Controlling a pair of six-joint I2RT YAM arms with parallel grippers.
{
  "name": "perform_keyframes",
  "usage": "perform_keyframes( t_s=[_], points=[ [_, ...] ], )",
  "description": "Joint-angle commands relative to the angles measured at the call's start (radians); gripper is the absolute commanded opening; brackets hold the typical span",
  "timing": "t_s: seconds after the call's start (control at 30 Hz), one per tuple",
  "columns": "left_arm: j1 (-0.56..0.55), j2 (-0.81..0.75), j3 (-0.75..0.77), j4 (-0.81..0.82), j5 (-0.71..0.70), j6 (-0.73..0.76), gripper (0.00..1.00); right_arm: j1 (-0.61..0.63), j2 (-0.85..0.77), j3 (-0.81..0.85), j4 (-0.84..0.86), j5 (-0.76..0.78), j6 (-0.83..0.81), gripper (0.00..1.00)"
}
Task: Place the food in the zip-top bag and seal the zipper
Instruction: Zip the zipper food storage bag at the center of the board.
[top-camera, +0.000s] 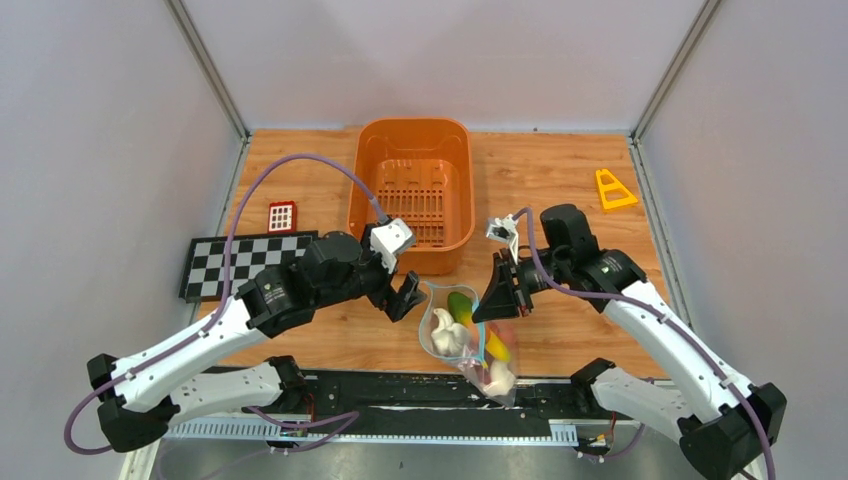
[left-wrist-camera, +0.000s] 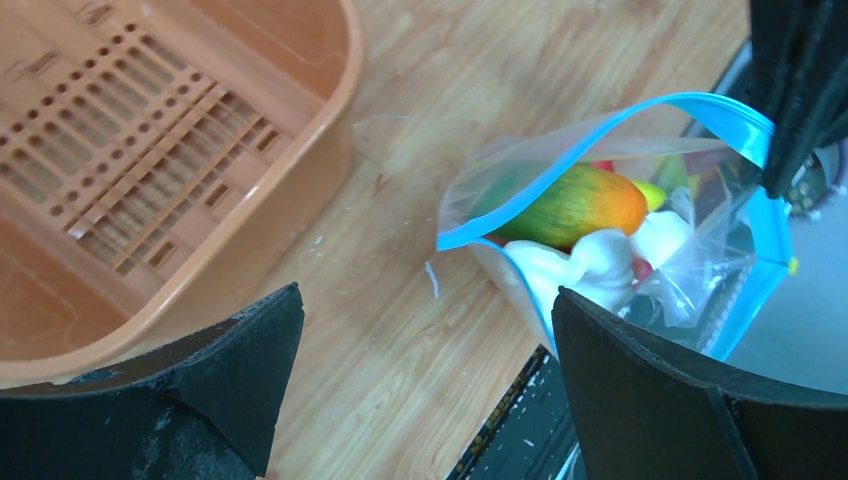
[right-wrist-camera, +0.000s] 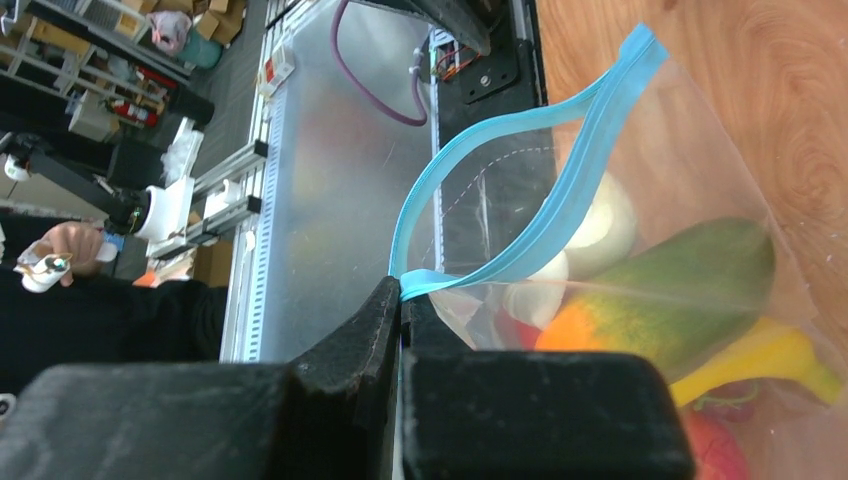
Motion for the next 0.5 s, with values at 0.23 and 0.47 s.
perform_keyframes(
  t_s=[0.23,0.47],
  points=[
    [0.003,0.097,0.009,0.082,0.24,0.168,1.0,0.084,0.149,0.158,-0.169,-0.048,-0.256,0.0],
    [0.003,0.186,0.065,0.075,0.303,0.245,0.89,0.109,0.235,0.237,-0.307,-0.047,-0.391,0.0]
  ],
)
